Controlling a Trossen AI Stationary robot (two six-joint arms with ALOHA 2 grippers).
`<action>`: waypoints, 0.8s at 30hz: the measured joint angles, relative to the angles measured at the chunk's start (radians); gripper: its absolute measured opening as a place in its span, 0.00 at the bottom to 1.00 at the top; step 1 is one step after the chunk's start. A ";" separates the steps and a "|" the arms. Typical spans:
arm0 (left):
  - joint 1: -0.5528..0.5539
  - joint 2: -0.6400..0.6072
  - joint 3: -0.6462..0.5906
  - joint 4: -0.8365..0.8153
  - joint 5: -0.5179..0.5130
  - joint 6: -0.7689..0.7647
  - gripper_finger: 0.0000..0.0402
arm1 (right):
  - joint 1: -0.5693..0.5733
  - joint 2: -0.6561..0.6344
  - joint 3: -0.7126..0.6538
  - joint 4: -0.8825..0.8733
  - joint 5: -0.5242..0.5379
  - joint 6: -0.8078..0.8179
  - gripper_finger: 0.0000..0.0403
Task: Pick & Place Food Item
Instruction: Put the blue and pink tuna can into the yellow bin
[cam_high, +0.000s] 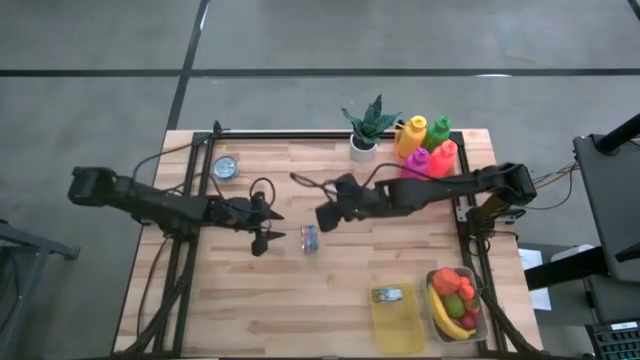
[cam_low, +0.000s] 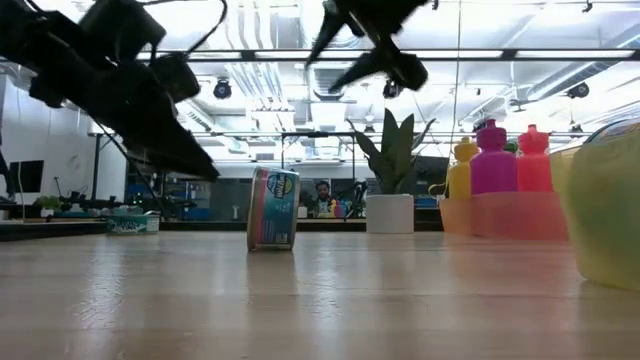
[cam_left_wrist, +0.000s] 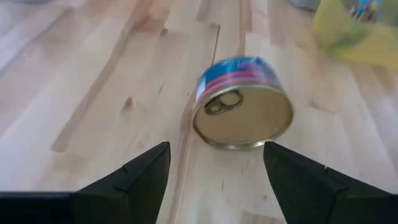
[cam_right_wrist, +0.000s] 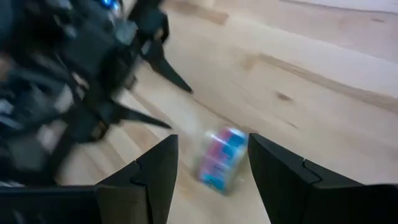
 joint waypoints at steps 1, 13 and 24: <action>0.000 -0.024 0.000 -0.014 0.000 0.000 0.66 | -0.006 0.001 0.017 0.000 0.000 0.028 0.47; 0.004 -0.382 0.000 -0.117 -0.042 0.157 0.66 | -0.035 0.005 -0.011 -0.008 -0.060 0.168 0.47; 0.005 -0.556 -0.036 -0.159 -0.176 0.203 0.66 | -0.036 0.005 -0.025 -0.003 -0.062 0.179 0.47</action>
